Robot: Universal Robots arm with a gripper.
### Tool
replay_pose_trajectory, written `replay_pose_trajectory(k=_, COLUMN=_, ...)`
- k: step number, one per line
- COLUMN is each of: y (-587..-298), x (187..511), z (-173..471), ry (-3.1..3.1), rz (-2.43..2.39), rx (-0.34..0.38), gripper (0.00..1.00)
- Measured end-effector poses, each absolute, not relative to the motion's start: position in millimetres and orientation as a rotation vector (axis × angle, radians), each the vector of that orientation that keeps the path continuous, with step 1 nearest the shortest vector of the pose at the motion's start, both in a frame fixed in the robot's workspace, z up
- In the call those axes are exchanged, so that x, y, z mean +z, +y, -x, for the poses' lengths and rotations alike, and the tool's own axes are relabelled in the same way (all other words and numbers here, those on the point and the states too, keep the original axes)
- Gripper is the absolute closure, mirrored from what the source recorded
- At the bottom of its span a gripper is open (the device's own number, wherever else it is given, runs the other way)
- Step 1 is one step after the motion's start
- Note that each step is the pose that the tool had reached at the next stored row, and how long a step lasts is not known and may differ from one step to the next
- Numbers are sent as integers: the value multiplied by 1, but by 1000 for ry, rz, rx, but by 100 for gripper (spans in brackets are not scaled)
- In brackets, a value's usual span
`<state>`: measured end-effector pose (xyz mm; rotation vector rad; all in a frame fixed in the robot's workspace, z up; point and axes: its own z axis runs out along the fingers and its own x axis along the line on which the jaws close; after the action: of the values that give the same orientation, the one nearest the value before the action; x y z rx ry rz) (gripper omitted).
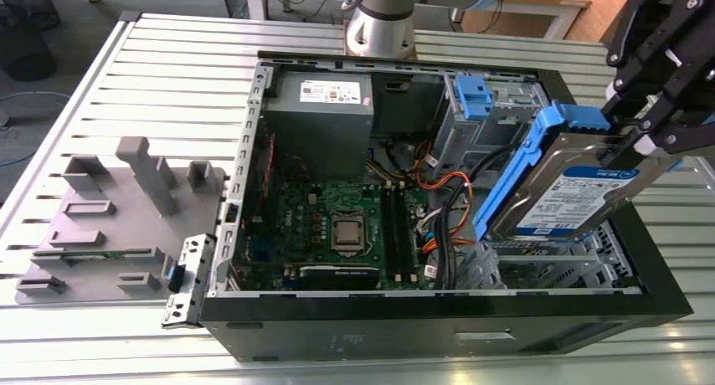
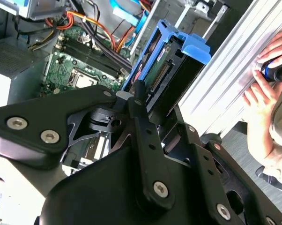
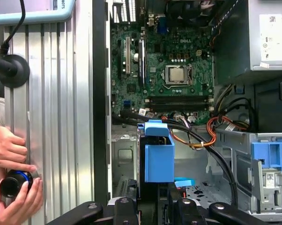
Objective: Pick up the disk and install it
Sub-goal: 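Insert the disk into the insertion slot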
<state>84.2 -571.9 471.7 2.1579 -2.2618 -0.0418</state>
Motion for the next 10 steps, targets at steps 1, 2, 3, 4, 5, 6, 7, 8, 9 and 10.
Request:
replay_pose_trajectory(k=1, y=-572, x=471, z=-87, ry=-2262, rz=-2158, rx=-42, gripper=65)
replay_pose_trajectory(k=2, y=-572, x=470, z=-90, ry=-2261, rz=-2157, rx=-43, gripper=65)
replay_pose_trajectory(k=3, y=-572, x=470, z=-93, ry=-2261, rz=-2157, rx=-44, gripper=65)
replay_pose_trajectory(k=4, y=-572, x=469, z=-95, ry=-2261, rz=-2157, rx=-45, gripper=65)
replay_pose_trajectory(k=5, y=-572, x=469, z=-98, ry=-2260, rz=-2156, rx=-45, gripper=65)
replay_pose_trajectory(k=6, y=-572, x=468, z=-100, ry=-2260, rz=-2156, rx=-46, gripper=65)
replay_pose_trajectory(k=7, y=-572, x=467, z=-102, ry=-2260, rz=-2156, rx=-46, gripper=65)
replay_pose_trajectory(k=8, y=-572, x=466, z=-103, ry=-2259, rz=-2156, rx=-46, gripper=65)
replay_pose_trajectory(k=9, y=-572, x=465, z=-104, ry=-2259, rz=-2157, rx=-47, gripper=65)
replay_pose_trajectory(k=10, y=-572, x=464, z=-104, ry=-2258, rz=-2157, rx=-47, gripper=65)
